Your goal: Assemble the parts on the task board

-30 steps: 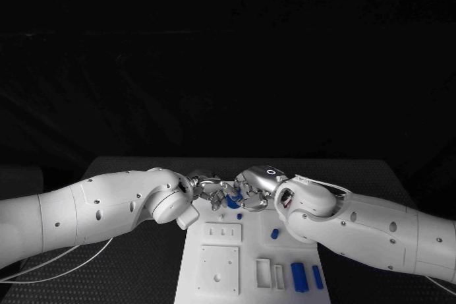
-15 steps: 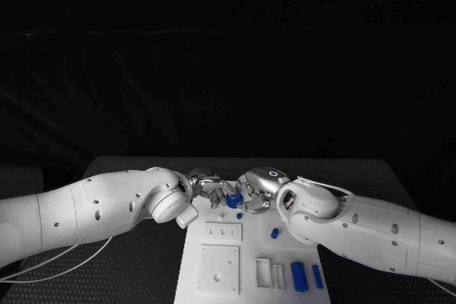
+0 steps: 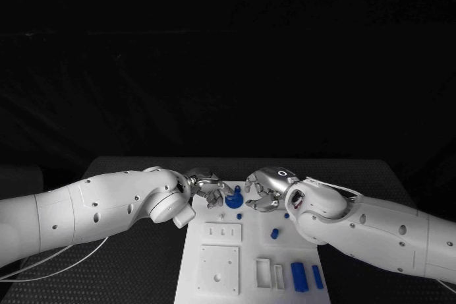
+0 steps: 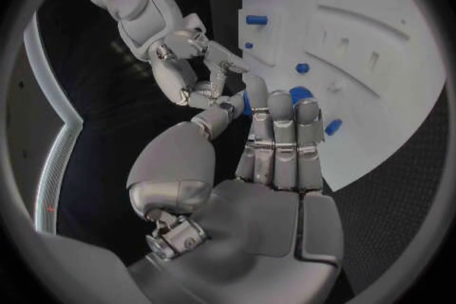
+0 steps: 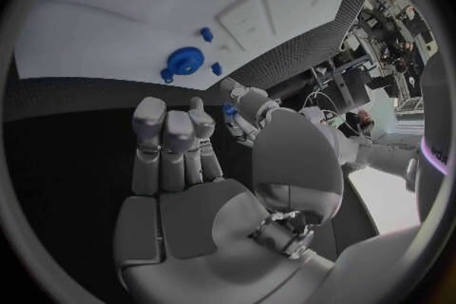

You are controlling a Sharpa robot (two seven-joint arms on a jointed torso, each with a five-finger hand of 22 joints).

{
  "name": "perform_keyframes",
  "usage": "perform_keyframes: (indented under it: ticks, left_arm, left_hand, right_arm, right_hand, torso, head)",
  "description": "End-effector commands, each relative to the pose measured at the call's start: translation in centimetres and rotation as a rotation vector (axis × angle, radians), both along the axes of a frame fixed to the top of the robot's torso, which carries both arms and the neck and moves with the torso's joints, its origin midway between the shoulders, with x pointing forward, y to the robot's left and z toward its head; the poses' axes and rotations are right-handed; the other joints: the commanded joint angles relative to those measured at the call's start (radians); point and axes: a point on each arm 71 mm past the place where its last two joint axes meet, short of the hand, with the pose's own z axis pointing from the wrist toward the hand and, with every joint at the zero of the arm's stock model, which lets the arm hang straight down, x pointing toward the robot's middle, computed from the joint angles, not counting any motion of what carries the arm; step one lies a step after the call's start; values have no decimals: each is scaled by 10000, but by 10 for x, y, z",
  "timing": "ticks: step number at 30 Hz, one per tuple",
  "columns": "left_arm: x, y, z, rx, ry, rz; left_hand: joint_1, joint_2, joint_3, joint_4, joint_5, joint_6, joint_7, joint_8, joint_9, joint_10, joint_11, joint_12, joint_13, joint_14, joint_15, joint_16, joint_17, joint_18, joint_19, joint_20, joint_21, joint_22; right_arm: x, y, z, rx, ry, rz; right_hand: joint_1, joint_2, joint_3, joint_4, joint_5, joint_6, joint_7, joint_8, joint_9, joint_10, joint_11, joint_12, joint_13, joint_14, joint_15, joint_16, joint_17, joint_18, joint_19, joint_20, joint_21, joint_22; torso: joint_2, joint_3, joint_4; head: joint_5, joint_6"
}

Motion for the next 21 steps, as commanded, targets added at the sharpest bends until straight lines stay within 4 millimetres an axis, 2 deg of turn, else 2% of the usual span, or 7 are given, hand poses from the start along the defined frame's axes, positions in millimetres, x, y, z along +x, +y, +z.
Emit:
perform_keyframes:
  ticks: [1,9,16,18,21]
  left_arm:
    - [1,3,1,1107,-648,-347]
    - [4,11,1,2247,-1341,-644]
    - [2,14,0,3019,-1679,-818]
    - [0,16,0,3182,-1747,-797]
    - [-4,19,-2,3333,-1874,-735]
  left_hand:
    - [6,44,27,-33,94,629,-379,47,114,12,-65,54,14,32,-98,73,-13,-97,66,-1003,75,-20]
    - [-78,-197,23,-35,202,909,-515,164,413,322,-197,196,75,267,-242,331,-8,-61,261,-1116,279,-86]
    - [-78,-250,35,-21,246,991,-554,182,490,412,-237,245,101,340,-292,416,1,-49,321,-1155,355,-99]
    - [-69,-422,3,-38,373,1256,-670,309,603,677,-347,425,190,582,-410,666,90,-27,520,-1204,463,-74]
    - [-91,-535,25,-9,392,1425,-741,351,733,810,-417,558,284,667,-494,853,137,-10,677,-1253,494,-68]
  right_arm:
    - [8,-17,2,3,-533,-435]
    - [22,-48,16,495,-1064,-1172]
    - [25,-57,24,906,-1187,-1382]
    - [25,-59,25,975,-1212,-1406]
    - [25,-63,27,1207,-1181,-1477]
  right_hand:
    - [-19,-110,11,81,-31,982,60,-64,-13,-130,-43,-40,-12,6,-50,-37,-12,442,42,-34,-30,-13]
    - [147,-201,172,204,-5,1001,60,-86,-31,-114,-42,-66,-34,17,-49,-65,-21,442,48,-50,-54,-28]
    - [180,-222,211,229,7,1000,63,-95,-38,-113,-40,-78,-43,17,-47,-76,-25,442,45,-50,-62,-31]
    - [196,-235,238,251,23,997,65,-103,-43,-113,-38,-89,-51,13,-45,-87,-30,442,40,-47,-70,-35]
    - [205,-244,259,273,39,998,67,-109,-48,-111,-35,-96,-57,12,-43,-95,-33,442,38,-45,-76,-37]
  torso:
    - [-7,0,-6]
    - [-4,17,-13]
    - [-1,23,-9]
    - [-3,29,-8]
    - [-2,31,-6]
  head:
    - [28,1]
    - [56,-21]
    - [61,-53]
    - [66,-66]
    - [93,-113]
